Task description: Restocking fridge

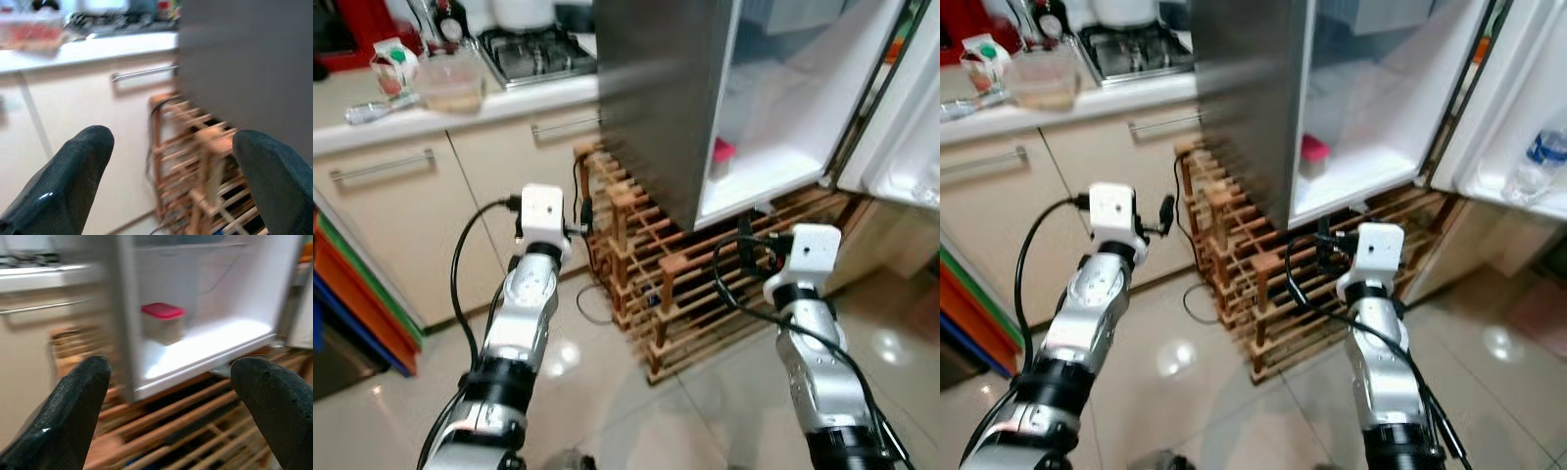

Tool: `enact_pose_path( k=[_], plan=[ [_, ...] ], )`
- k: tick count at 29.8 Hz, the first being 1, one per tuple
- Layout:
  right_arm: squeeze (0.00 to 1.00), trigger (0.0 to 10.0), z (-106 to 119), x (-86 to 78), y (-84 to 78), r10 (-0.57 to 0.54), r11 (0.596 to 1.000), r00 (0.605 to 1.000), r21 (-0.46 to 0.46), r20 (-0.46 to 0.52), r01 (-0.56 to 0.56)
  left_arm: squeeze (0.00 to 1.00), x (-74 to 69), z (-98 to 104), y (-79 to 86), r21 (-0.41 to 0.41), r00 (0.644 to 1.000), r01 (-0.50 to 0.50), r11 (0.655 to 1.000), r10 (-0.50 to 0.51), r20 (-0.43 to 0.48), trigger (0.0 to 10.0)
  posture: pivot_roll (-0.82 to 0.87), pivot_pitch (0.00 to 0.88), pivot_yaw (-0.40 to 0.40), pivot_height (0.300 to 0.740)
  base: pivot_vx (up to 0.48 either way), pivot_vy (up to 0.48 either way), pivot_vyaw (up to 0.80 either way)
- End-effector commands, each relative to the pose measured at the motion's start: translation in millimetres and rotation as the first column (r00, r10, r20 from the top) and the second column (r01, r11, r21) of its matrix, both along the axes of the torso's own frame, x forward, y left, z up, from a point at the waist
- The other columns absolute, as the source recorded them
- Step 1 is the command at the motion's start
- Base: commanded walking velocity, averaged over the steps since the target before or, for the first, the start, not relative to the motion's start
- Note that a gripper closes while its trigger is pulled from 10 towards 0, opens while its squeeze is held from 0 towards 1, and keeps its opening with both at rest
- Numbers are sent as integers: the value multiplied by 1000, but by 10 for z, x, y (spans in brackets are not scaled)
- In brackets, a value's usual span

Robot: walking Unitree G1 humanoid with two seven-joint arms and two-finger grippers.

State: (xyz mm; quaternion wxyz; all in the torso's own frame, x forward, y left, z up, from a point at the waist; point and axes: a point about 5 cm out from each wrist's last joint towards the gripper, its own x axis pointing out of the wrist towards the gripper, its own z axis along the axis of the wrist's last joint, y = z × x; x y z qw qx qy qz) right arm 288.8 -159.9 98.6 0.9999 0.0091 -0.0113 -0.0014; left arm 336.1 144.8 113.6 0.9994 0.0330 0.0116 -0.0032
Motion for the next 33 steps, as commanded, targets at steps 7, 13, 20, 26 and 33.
enact_pose_path(
  k=[7, 13, 20, 26, 33],
  plan=[
    [0, 10000, 32, 64, -14, 0, 999, 1000, -50, 31, 1, 0, 24, 7, -100, -1, 997, 47, 999, -47, -54, 10000, -117, 0, 20, 740, -126, 415, 494],
    [0, 10000, -13, 109, -22, -82, 996, 997, 22, 10, 82, 0, -21, -134, -186, 16, 985, 116, 993, -113, -127, 10000, -92, 0, -4, 740, -372, 46, 493],
    [0, 10000, -29, 151, 102, -50, 999, 999, 19, 11, 50, 0, -69, -19, -170, 55, 992, 127, 990, -127, -9, 10000, -85, 0, -7, 740, 0, 0, 476],
    [0, 10000, -204, -96, 1, -30, 999, 999, -46, -24, 29, 0, -400, -350, 264, 77, 991, 116, 990, -110, -72, 10000, -90, 0, 4, 740, 0, 0, 463],
    [0, 10000, -335, -312, 6, 32, 995, 998, -90, -58, -38, 0, -530, -367, 303, 54, 986, 159, 986, -155, -63, 10000, -74, 0, 7, 740, 0, 0, 466]
  ],
)
